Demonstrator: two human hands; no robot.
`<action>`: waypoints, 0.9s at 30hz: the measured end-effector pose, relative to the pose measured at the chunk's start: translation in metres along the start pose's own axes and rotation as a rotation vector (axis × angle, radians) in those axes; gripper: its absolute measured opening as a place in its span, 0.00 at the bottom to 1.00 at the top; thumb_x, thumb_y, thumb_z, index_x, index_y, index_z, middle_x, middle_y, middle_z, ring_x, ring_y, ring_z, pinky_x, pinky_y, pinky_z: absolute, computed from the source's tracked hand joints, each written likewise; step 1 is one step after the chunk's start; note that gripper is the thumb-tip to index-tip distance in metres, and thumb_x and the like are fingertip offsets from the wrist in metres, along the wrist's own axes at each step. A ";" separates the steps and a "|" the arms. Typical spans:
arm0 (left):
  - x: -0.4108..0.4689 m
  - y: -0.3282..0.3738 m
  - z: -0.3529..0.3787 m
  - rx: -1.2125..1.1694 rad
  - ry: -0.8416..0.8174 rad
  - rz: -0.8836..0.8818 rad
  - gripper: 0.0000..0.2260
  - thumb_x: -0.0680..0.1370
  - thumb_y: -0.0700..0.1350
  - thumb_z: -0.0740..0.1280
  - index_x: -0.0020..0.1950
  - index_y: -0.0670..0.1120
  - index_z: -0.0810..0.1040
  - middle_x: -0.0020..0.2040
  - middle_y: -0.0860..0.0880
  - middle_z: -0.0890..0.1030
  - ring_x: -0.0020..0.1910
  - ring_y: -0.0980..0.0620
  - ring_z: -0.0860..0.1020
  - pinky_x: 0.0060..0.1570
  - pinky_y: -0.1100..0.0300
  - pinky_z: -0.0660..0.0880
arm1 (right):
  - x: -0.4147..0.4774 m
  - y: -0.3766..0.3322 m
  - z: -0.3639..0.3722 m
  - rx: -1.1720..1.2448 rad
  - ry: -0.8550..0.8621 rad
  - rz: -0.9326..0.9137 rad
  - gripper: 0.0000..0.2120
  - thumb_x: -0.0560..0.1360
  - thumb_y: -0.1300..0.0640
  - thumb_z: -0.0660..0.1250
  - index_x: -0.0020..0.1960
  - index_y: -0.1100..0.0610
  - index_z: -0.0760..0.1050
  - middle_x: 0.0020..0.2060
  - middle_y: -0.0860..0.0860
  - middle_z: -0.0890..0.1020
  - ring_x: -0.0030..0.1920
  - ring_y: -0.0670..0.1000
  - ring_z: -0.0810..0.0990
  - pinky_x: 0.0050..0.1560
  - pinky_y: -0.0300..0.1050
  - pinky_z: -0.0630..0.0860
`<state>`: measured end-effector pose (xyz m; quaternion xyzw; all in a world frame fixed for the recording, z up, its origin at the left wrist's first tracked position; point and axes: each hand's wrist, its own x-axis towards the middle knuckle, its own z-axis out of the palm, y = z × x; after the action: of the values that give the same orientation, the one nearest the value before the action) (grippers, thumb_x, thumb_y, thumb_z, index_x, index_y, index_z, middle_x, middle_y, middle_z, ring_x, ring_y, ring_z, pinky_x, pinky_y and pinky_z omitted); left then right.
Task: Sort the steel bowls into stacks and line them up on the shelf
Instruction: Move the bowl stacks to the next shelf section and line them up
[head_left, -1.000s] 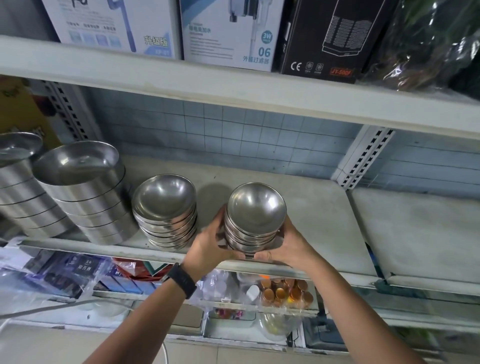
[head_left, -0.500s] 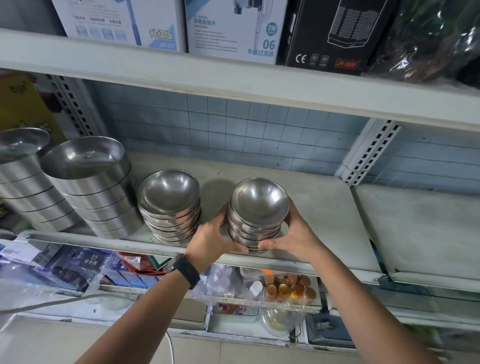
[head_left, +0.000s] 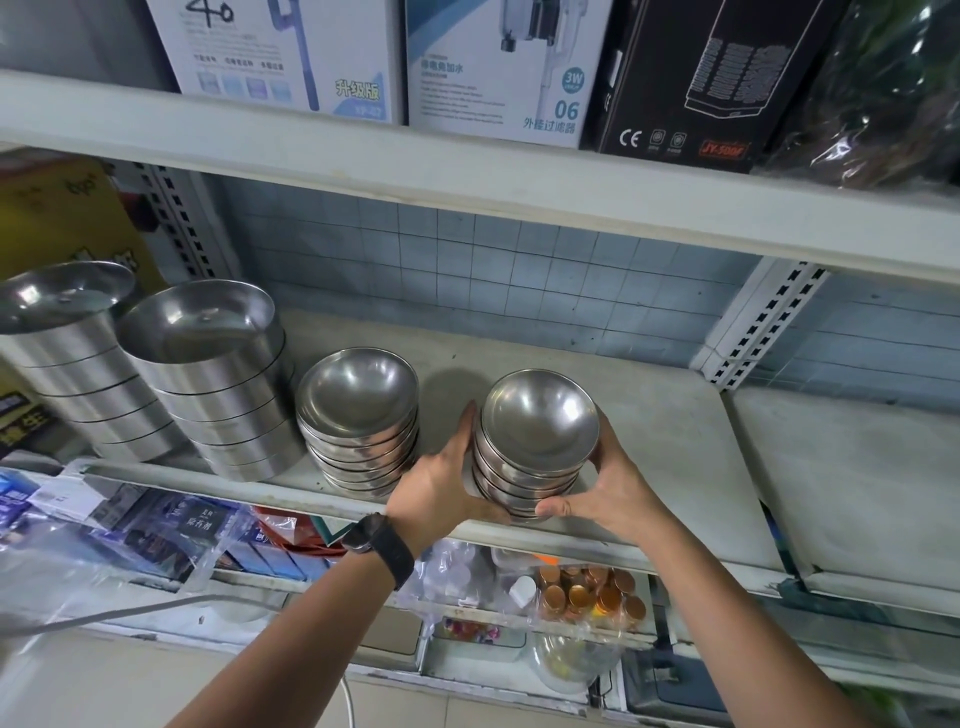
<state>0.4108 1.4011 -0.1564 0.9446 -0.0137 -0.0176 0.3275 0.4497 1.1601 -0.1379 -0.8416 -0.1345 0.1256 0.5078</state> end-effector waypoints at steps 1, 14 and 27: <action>0.000 0.001 -0.001 0.006 0.001 -0.006 0.62 0.62 0.64 0.80 0.81 0.58 0.39 0.57 0.45 0.84 0.47 0.47 0.83 0.51 0.53 0.81 | 0.000 0.000 0.000 0.000 -0.002 -0.001 0.67 0.50 0.46 0.88 0.77 0.36 0.50 0.67 0.34 0.70 0.74 0.44 0.65 0.76 0.51 0.63; -0.006 0.012 -0.012 0.196 0.042 0.008 0.61 0.60 0.71 0.76 0.82 0.56 0.42 0.41 0.47 0.85 0.38 0.47 0.83 0.44 0.54 0.81 | 0.000 0.001 -0.009 0.079 -0.029 -0.055 0.66 0.50 0.52 0.88 0.78 0.41 0.54 0.68 0.37 0.71 0.71 0.36 0.68 0.73 0.41 0.65; -0.010 0.010 -0.005 -0.180 0.052 0.003 0.57 0.54 0.74 0.74 0.78 0.51 0.66 0.64 0.52 0.81 0.62 0.52 0.78 0.64 0.62 0.73 | 0.002 -0.006 -0.013 0.099 -0.038 -0.084 0.61 0.52 0.43 0.87 0.76 0.36 0.57 0.69 0.38 0.72 0.71 0.39 0.70 0.73 0.47 0.67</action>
<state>0.4011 1.3970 -0.1463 0.9115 -0.0049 0.0063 0.4111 0.4556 1.1530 -0.1274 -0.8066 -0.1728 0.1267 0.5508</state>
